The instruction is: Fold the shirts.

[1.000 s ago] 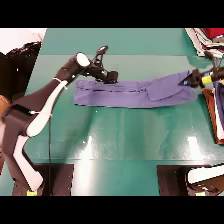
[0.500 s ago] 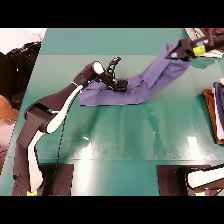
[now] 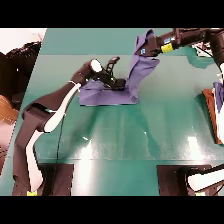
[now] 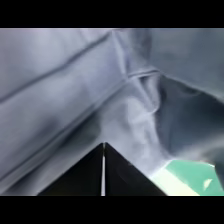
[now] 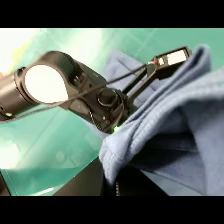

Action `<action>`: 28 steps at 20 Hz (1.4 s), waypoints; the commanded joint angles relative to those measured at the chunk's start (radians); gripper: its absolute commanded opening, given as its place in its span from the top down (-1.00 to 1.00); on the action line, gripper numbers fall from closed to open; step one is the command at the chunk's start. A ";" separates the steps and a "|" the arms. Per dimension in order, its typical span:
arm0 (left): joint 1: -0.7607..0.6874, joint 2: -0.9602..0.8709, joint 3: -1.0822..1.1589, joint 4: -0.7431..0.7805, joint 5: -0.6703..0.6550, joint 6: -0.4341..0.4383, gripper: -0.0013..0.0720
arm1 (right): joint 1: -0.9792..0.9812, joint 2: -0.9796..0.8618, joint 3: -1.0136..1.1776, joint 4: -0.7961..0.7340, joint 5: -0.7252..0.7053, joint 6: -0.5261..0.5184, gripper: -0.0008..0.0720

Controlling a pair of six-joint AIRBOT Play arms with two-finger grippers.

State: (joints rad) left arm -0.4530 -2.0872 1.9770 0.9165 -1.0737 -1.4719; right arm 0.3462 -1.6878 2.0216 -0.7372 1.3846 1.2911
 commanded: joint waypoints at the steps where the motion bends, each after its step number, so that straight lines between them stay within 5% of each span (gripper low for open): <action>1: 0.079 0.080 0.003 0.132 -0.084 0.013 0.89 | 0.046 -0.013 0.002 0.016 -0.058 -0.034 0.94; 6: 0.307 0.271 0.003 0.267 -0.172 0.013 0.89 | 0.199 -0.167 0.004 0.195 -0.163 -0.209 0.93; 7: 0.354 0.306 0.003 0.267 -0.189 0.014 0.89 | 0.248 -0.212 0.005 0.202 -0.246 -0.240 0.79; 8: 0.396 0.338 0.003 0.266 -0.209 0.013 0.89 | 0.293 -0.253 0.005 0.224 -0.323 -0.272 0.30; 9: 0.431 0.365 0.003 0.266 -0.226 0.013 0.89 | 0.338 -0.295 0.011 0.257 -0.402 -0.324 0.08; 13: 0.519 0.420 0.003 0.266 -0.282 0.013 0.89 | 0.397 -0.348 0.079 0.259 -0.472 -0.395 -0.08; 15: 0.526 0.426 0.003 0.266 -0.306 0.013 0.89 | 0.347 -0.260 -0.025 0.159 -0.463 -0.379 -0.08; 19: 0.512 0.426 0.001 0.257 -0.313 0.013 0.89 | 0.163 -0.108 -0.222 -0.130 -0.301 -0.150 -0.08; 23: 0.484 0.426 0.001 0.254 -0.290 0.014 0.89 | -0.037 -0.051 -0.415 -0.169 -0.224 -0.057 -0.09; 26: 0.451 0.426 0.000 0.254 -0.276 0.015 0.89 | -0.114 -0.052 -0.538 -0.099 -0.240 -0.057 -0.97; 28: 0.431 0.426 0.001 0.254 -0.264 0.024 0.89 | -0.132 -0.052 -0.610 -0.007 -0.286 -0.057 -0.97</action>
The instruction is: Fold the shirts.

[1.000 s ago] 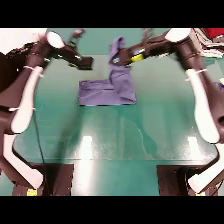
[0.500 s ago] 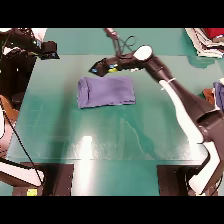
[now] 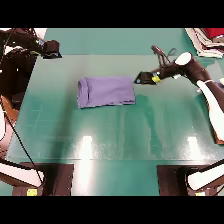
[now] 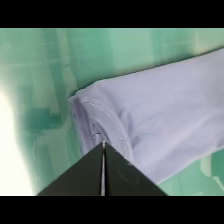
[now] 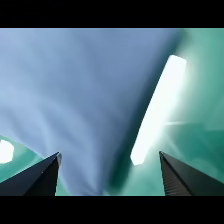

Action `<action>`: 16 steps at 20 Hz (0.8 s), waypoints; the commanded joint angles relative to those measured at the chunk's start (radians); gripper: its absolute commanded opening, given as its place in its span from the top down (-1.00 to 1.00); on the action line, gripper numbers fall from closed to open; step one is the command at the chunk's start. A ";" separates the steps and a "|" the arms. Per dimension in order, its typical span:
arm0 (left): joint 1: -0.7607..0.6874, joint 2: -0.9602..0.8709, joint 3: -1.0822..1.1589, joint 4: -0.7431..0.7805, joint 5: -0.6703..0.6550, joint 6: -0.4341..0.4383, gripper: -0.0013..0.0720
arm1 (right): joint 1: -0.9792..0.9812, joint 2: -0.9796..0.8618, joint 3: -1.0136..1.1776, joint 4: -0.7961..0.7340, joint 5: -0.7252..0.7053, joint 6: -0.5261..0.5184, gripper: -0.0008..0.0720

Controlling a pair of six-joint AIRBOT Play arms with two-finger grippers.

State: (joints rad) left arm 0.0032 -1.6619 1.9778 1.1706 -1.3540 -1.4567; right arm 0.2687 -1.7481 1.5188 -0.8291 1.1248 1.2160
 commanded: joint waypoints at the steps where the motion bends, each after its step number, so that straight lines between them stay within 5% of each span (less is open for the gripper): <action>1: -0.035 0.001 0.000 0.000 0.021 0.020 0.89 | -0.055 0.008 -0.134 0.121 -0.052 0.018 -0.93; 11: -0.062 0.000 0.000 -0.003 0.003 0.024 0.89 | 0.085 -0.261 0.089 0.335 0.038 0.043 -0.77; 14: -0.062 0.000 0.000 -0.003 -0.025 0.024 0.89 | 0.133 -0.315 0.198 0.338 0.044 0.042 -0.19; 16: -0.062 0.000 0.000 -0.004 -0.047 0.024 0.89 | 0.146 -0.326 0.260 0.311 0.041 0.038 0.52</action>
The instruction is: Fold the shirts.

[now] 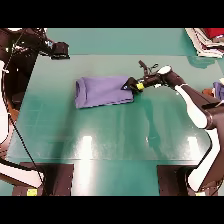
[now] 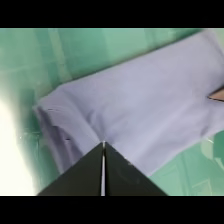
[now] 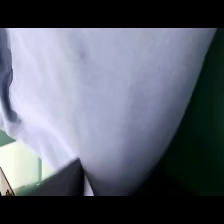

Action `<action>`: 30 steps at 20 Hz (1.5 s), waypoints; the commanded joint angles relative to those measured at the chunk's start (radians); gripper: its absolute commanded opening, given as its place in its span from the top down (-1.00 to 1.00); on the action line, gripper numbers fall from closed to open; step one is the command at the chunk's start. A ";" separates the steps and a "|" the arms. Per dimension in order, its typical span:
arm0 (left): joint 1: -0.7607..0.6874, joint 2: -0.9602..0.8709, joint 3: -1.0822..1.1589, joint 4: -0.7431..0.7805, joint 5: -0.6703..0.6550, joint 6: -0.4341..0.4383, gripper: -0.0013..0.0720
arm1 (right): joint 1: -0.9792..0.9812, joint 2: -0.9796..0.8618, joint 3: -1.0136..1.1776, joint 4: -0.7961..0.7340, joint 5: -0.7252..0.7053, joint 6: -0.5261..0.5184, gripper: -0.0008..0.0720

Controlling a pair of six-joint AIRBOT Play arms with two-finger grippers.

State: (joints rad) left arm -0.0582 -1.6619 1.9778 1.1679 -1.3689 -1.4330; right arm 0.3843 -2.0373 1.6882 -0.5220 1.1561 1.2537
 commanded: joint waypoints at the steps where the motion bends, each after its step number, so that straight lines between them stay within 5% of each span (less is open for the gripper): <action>1: -0.006 0.000 0.000 -0.001 -0.042 0.000 0.89 | 0.030 -0.037 0.119 -0.015 0.010 -0.010 0.93; 6: -0.095 0.001 0.000 -0.002 -0.061 0.000 0.89 | -0.067 0.007 0.299 -0.156 0.100 0.017 0.94; 13: -0.254 0.001 0.000 -0.002 -0.055 0.000 0.89 | -0.468 0.272 0.330 -0.423 0.154 0.116 0.94; 19: -0.343 0.001 0.000 -0.005 0.021 -0.001 0.89 | -0.830 0.334 0.330 -0.412 0.186 0.115 0.94; 25: -0.349 0.001 0.000 -0.019 0.075 -0.011 0.89 | -0.961 0.334 0.331 -0.399 0.070 0.114 0.94; 30: -0.349 0.001 0.000 -0.020 0.075 -0.011 0.89 | -0.996 0.356 0.332 -0.153 -0.090 0.016 0.94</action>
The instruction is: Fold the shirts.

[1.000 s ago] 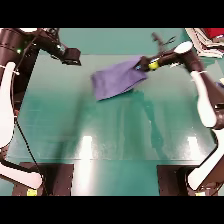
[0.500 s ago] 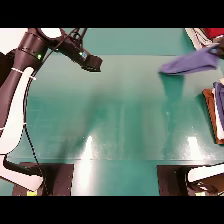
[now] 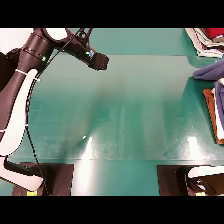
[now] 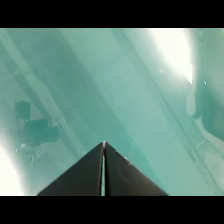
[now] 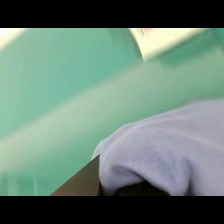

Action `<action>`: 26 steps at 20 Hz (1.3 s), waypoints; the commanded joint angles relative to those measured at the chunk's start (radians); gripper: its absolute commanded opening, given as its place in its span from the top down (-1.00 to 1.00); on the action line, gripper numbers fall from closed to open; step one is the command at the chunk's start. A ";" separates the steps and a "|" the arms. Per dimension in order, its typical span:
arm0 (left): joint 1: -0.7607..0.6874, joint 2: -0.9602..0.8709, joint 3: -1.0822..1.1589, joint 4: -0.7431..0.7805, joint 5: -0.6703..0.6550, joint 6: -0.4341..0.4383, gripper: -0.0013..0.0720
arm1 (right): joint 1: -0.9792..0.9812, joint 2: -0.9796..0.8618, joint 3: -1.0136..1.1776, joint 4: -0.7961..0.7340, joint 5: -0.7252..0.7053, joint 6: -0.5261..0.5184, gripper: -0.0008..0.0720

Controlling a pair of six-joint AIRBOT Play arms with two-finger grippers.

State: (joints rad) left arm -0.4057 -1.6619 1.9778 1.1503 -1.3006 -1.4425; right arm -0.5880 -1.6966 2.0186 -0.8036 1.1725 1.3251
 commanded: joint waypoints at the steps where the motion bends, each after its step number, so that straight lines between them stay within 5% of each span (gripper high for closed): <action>1: -0.001 0.001 0.000 -0.003 0.006 -0.002 0.89 | -0.023 0.031 0.001 0.130 -0.143 -0.069 0.94; 8: -0.001 0.001 0.000 -0.006 0.002 -0.001 0.89 | -0.040 0.151 0.001 0.119 -0.209 -0.265 0.94; 11: -0.001 0.001 0.000 -0.006 -0.003 -0.001 0.89 | -0.097 0.172 0.001 0.110 -0.090 -0.308 0.94; 16: -0.001 0.001 0.000 -0.006 -0.011 0.000 0.89 | -0.195 0.174 -0.010 -0.151 0.227 -0.340 0.94; 24: -0.001 0.001 0.000 -0.006 -0.034 0.002 0.89 | -0.379 0.401 -0.468 -0.318 0.253 -0.338 0.92; 25: -0.001 0.001 0.000 -0.006 -0.034 0.002 0.89 | -0.402 0.429 -0.521 -0.353 0.252 -0.338 0.87; 26: -0.001 0.001 0.000 -0.006 -0.035 0.002 0.89 | -0.430 0.459 -0.573 -0.387 0.251 -0.338 0.57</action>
State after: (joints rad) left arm -0.4065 -1.6619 1.9778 1.1439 -1.3319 -1.4429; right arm -0.9527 -1.3148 1.5944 -1.0809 1.4075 0.9878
